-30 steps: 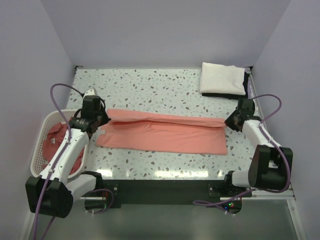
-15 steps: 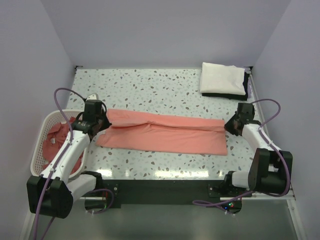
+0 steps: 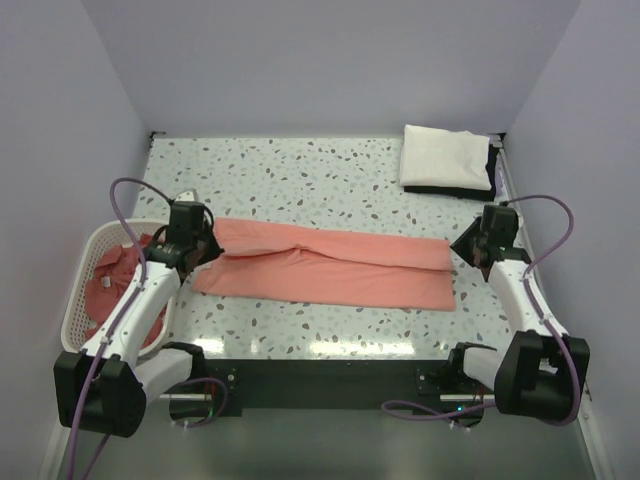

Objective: Fold and stack the t-shirts
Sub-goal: Fold the tshirt

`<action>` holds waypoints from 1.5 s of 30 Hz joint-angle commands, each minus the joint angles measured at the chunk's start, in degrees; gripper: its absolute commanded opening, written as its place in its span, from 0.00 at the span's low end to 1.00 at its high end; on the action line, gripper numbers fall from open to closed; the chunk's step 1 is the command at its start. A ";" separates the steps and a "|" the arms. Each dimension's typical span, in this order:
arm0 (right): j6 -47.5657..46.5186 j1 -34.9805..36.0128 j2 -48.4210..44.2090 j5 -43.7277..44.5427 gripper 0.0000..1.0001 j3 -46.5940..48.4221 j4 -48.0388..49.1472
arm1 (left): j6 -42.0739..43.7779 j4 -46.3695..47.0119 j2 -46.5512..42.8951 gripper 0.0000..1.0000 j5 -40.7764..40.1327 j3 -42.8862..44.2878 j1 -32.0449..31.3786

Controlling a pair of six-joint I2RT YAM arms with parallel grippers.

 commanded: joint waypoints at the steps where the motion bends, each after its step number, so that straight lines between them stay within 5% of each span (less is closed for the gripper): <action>1: -0.66 -0.03 -2.86 -3.06 0.31 0.12 0.14 | -0.51 0.48 -1.20 0.00 1.17 -1.07 0.47; 8: 2.76 7.07 -0.15 -3.77 0.30 -2.52 3.65 | -1.47 1.01 -1.11 0.00 2.58 -1.42 0.47; 22: 6.55 7.44 5.49 -8.44 0.28 -10.61 9.11 | -11.13 0.49 -1.82 0.00 3.99 -8.44 0.47; 27: 5.32 7.44 3.12 -7.73 0.28 -9.82 7.27 | -17.03 0.74 -3.31 0.21 2.84 -11.61 0.47; 31: 3.48 7.53 0.66 -8.26 0.28 -8.24 6.65 | -17.91 -0.04 -3.05 0.53 1.79 -11.62 0.47; 34: 1.45 10.59 -0.84 -6.42 0.29 -5.61 4.90 | -17.39 -0.05 -3.49 0.60 1.43 -10.74 0.47; 38: 0.04 18.84 0.29 -1.33 0.29 -1.92 4.27 | -14.49 2.58 -4.80 0.56 3.10 -8.63 0.39; 39: -0.57 21.30 3.26 -1.14 0.29 0.88 4.62 | -13.88 5.89 -3.67 0.39 4.67 -7.06 -0.31; 45: -0.75 24.93 9.78 -1.49 0.29 3.88 6.38 | -16.24 8.56 5.46 0.10 1.88 -2.40 -6.98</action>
